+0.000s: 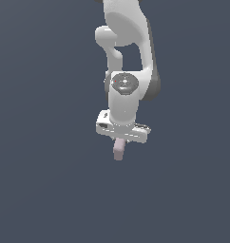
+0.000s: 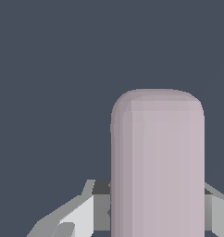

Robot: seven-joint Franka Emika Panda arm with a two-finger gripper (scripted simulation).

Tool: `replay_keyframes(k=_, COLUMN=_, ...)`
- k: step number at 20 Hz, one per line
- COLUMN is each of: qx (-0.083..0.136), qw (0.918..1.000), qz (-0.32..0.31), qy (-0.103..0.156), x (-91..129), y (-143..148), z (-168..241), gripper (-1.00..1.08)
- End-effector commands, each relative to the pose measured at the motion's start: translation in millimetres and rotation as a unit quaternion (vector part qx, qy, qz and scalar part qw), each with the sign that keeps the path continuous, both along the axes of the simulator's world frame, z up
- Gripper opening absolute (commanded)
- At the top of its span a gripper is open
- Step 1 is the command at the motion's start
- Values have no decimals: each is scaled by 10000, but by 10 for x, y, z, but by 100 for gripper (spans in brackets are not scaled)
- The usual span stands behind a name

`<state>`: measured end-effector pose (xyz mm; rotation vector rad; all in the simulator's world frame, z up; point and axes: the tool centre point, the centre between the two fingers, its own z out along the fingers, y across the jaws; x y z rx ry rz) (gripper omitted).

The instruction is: Pick up the object and move it to a goal position.

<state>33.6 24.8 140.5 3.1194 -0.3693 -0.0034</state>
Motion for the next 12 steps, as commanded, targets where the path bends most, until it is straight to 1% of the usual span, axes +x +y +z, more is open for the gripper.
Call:
replay_keyframes(k=1, qx=0, qw=10000, qz=0, qy=-9, x=2, y=-6, z=213, gripper=-100)
replay_keyframes(k=12, qx=0, qw=10000, qz=-2, qy=-10, x=5, y=-47, z=1433, gripper=-100)
